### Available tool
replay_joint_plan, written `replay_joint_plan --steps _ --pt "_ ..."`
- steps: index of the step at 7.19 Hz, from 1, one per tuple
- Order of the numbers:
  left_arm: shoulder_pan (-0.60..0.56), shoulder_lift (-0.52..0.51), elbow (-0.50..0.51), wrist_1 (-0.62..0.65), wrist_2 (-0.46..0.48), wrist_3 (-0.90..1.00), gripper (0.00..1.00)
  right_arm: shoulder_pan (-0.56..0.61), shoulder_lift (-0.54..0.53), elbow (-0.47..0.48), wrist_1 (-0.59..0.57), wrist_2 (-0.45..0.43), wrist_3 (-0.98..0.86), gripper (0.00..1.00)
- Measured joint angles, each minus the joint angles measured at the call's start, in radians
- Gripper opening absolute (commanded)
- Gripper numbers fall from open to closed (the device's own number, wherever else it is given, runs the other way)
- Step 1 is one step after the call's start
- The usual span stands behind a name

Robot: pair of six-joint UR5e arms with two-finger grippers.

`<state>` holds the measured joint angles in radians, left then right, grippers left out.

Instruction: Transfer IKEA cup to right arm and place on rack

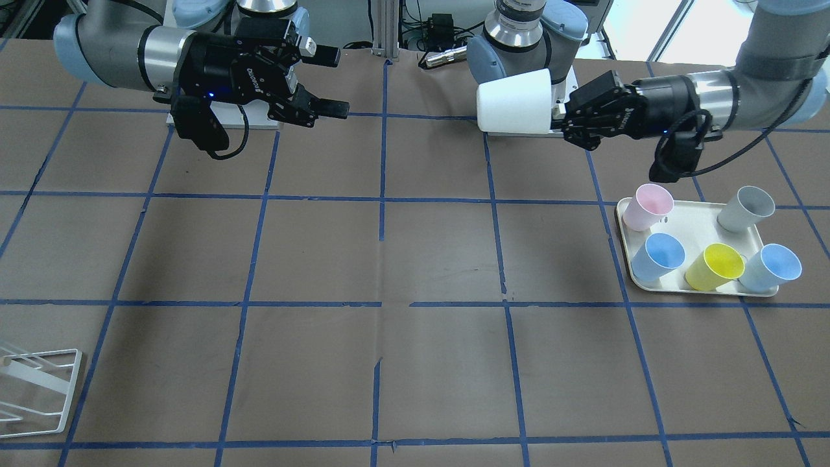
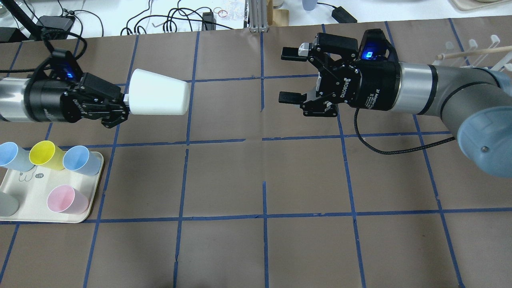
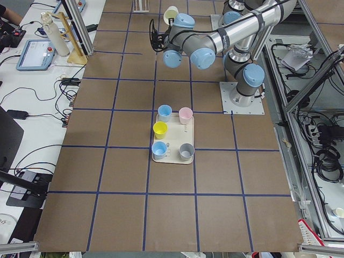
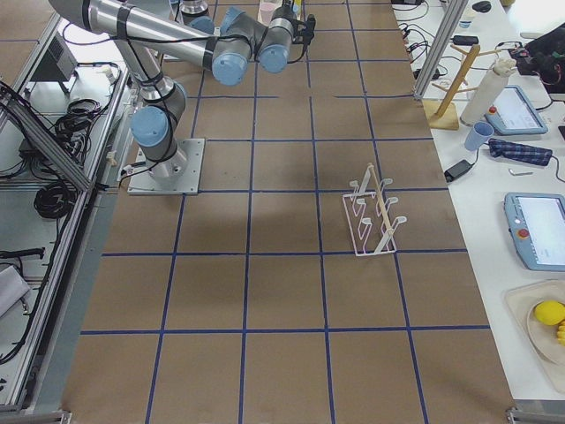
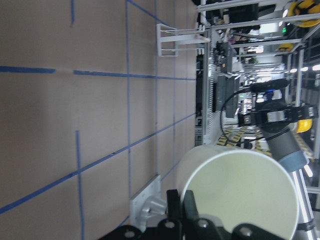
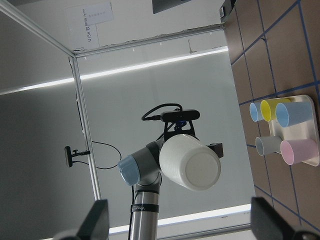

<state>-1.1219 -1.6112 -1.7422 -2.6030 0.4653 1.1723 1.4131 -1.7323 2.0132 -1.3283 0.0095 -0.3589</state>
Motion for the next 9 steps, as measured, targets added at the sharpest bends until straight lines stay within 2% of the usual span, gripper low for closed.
replay_joint_plan --steps 2,4,9 --pt "-0.099 -0.003 -0.048 -0.012 -0.134 0.019 0.00 0.001 0.000 -0.001 0.003 0.001 0.000 1.00" --pt "-0.170 -0.002 -0.072 -0.014 -0.224 0.035 0.00 0.002 0.002 0.002 0.005 -0.001 0.001 1.00" --pt "-0.234 0.011 -0.080 -0.043 -0.309 0.057 0.00 0.008 0.018 0.005 0.005 -0.004 0.002 1.00"
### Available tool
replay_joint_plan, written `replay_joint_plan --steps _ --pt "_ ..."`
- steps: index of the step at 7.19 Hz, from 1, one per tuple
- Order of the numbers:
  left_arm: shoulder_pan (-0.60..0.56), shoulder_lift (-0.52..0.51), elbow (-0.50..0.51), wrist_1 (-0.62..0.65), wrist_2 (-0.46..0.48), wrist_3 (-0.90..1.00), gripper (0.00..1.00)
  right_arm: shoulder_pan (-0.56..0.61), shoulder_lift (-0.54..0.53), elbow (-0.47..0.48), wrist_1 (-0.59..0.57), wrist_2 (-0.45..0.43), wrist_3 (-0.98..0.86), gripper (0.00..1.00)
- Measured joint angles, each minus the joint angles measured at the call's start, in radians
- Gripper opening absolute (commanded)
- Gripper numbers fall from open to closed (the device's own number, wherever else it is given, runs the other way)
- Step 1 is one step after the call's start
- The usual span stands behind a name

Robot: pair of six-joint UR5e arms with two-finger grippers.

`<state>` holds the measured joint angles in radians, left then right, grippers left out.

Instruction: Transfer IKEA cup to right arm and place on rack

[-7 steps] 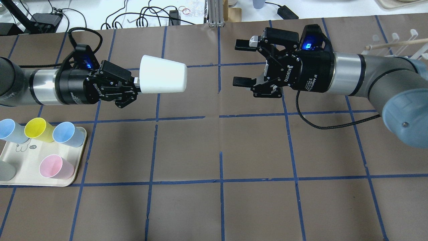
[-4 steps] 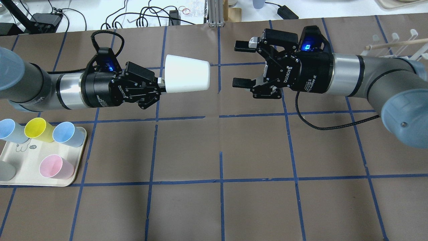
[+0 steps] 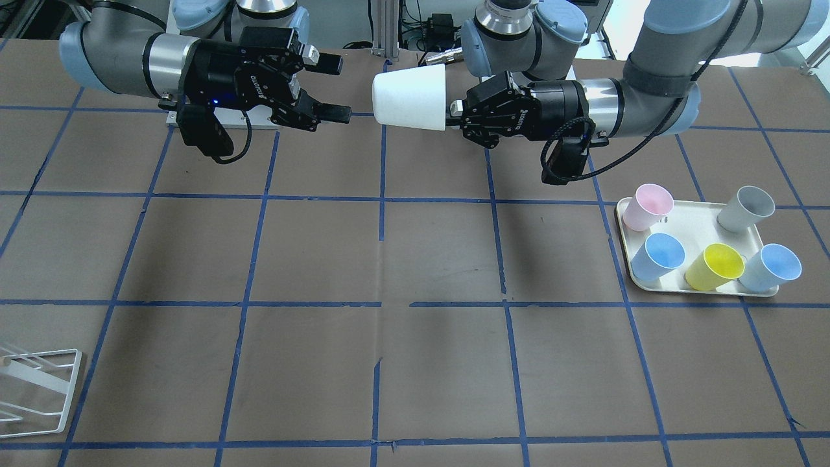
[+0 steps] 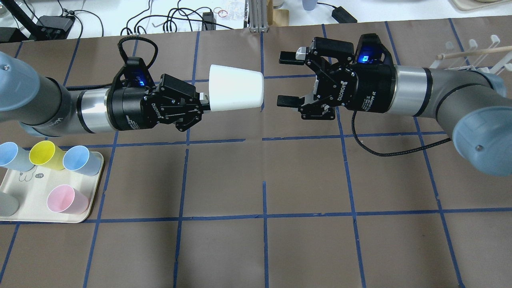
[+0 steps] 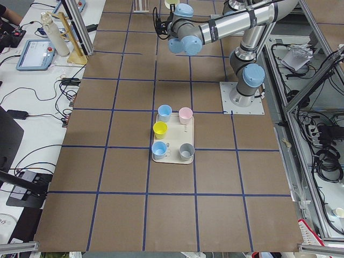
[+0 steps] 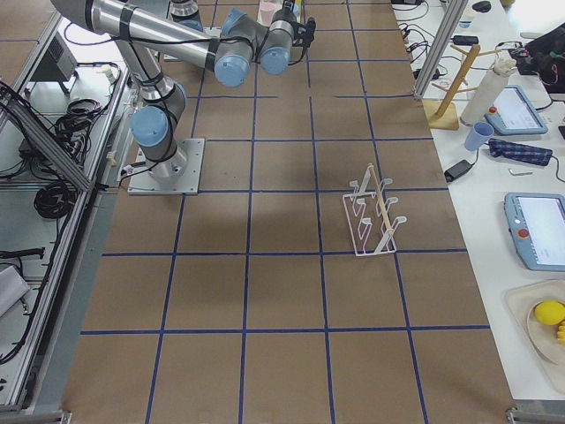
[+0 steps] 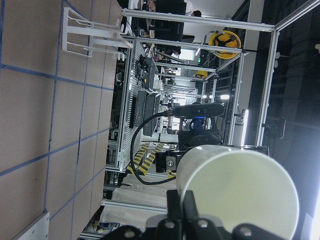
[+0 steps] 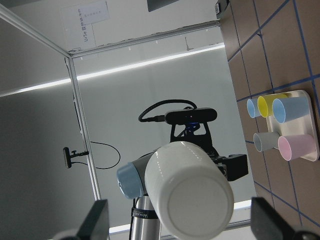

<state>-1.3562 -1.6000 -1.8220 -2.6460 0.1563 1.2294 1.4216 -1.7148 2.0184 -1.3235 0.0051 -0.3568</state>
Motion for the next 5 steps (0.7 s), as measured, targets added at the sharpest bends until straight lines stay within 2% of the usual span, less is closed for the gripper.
replay_joint_plan --steps 5 --pt "-0.024 0.011 0.004 0.000 -0.036 -0.001 0.00 0.023 0.015 -0.005 0.009 0.000 0.010 1.00"
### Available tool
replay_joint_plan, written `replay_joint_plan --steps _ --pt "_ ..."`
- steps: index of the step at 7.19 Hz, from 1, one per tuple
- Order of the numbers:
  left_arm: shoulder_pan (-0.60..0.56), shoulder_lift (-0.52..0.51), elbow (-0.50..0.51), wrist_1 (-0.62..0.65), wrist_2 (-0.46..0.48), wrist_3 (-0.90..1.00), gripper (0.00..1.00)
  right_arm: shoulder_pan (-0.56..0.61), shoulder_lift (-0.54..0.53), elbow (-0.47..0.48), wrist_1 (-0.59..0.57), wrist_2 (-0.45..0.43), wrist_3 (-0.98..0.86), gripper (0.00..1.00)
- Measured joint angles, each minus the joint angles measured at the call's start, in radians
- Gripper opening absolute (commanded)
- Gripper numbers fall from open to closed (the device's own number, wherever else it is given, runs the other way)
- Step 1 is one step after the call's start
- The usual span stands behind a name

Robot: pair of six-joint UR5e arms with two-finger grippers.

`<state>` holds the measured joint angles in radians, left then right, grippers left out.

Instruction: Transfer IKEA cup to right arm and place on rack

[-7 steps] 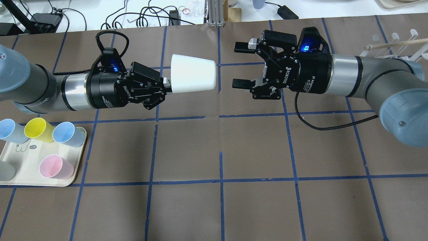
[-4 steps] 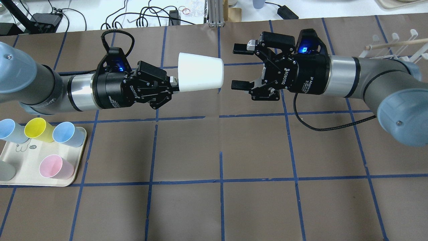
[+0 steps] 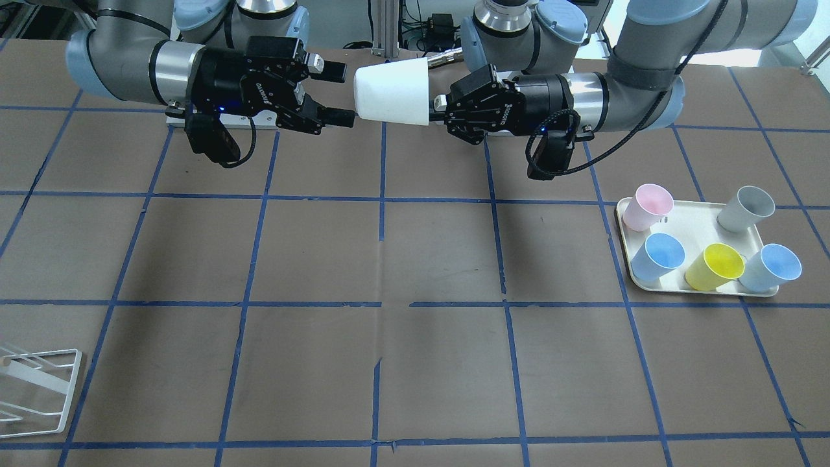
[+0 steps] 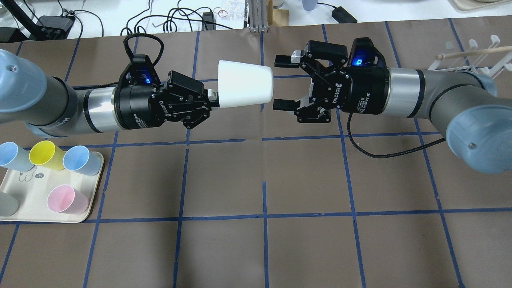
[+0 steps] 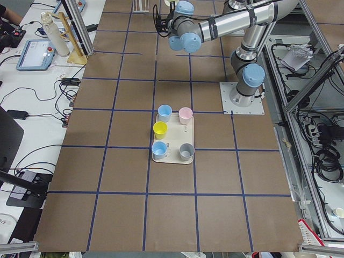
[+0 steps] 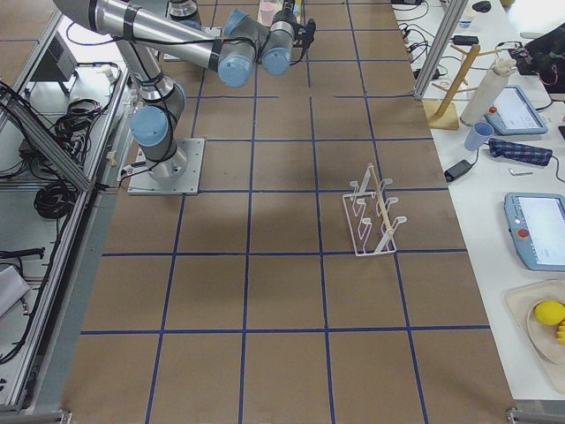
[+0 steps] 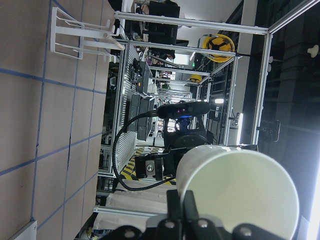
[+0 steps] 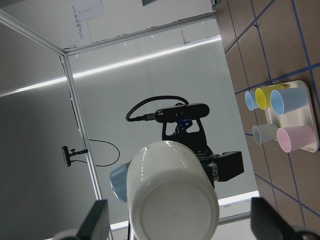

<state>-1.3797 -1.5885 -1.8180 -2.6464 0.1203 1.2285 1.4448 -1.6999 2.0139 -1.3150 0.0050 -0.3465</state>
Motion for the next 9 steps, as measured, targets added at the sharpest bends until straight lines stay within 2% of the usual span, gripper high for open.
replay_joint_plan --steps 7,9 --pt "-0.002 0.001 0.013 -0.001 -0.001 -0.009 0.00 0.021 -0.010 -0.006 0.000 0.000 0.057 0.94" --pt "-0.002 0.003 0.013 -0.002 -0.001 -0.009 0.00 0.042 -0.004 -0.010 -0.002 0.002 0.059 0.80"
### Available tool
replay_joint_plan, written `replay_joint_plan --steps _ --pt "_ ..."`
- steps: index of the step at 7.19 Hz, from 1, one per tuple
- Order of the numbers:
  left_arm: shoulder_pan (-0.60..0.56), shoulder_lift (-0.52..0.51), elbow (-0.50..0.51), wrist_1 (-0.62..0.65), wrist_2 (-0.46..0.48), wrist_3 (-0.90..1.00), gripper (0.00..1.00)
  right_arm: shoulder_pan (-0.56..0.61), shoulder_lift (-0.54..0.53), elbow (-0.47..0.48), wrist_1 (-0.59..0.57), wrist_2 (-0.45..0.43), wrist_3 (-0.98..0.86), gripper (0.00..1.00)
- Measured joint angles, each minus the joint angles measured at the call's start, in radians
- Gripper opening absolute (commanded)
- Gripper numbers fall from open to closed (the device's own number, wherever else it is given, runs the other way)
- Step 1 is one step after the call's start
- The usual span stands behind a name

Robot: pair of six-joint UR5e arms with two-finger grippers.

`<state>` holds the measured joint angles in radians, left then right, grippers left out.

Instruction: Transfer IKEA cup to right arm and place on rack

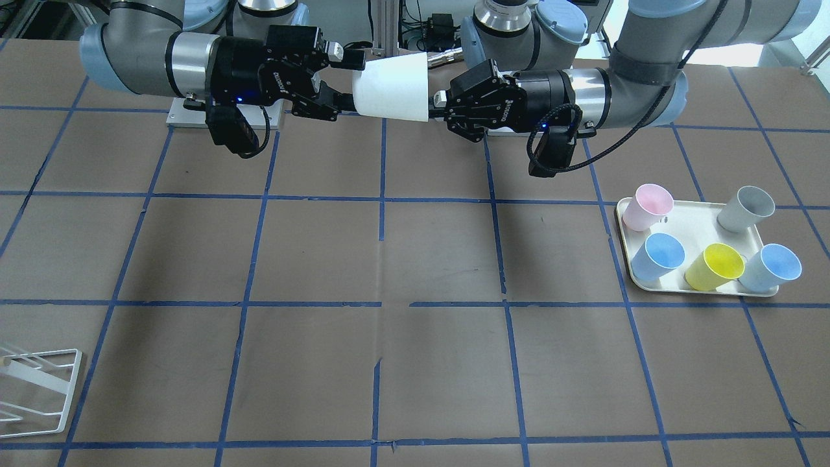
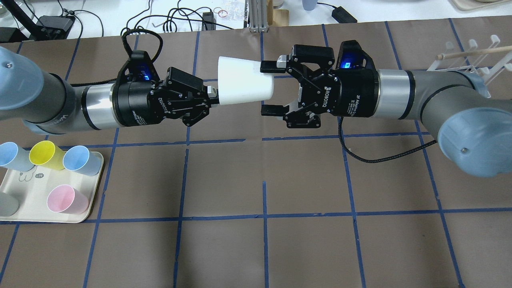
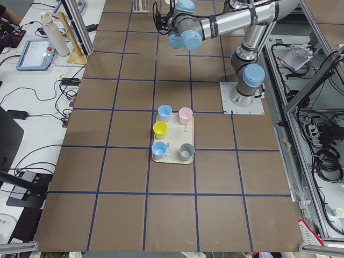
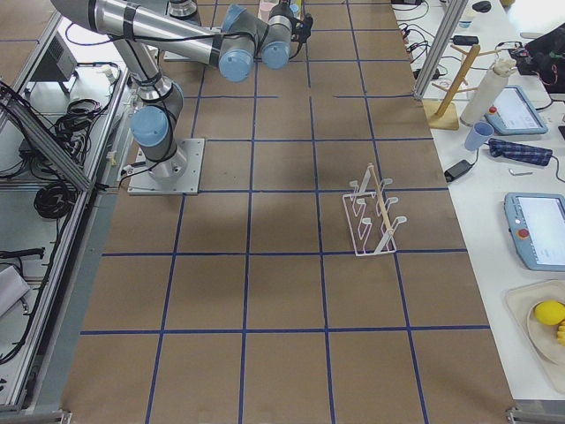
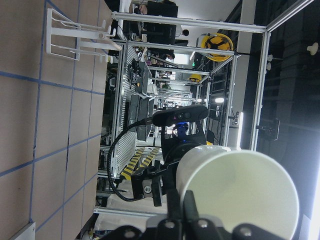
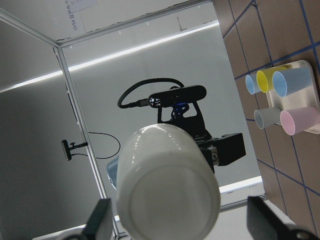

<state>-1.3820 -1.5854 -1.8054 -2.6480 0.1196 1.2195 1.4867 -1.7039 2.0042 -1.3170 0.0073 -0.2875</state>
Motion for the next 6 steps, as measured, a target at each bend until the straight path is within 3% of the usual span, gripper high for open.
replay_joint_plan --steps 6 --pt "0.000 -0.001 0.000 0.000 0.000 0.000 0.00 0.004 0.003 -0.020 0.000 0.003 0.069 0.79"
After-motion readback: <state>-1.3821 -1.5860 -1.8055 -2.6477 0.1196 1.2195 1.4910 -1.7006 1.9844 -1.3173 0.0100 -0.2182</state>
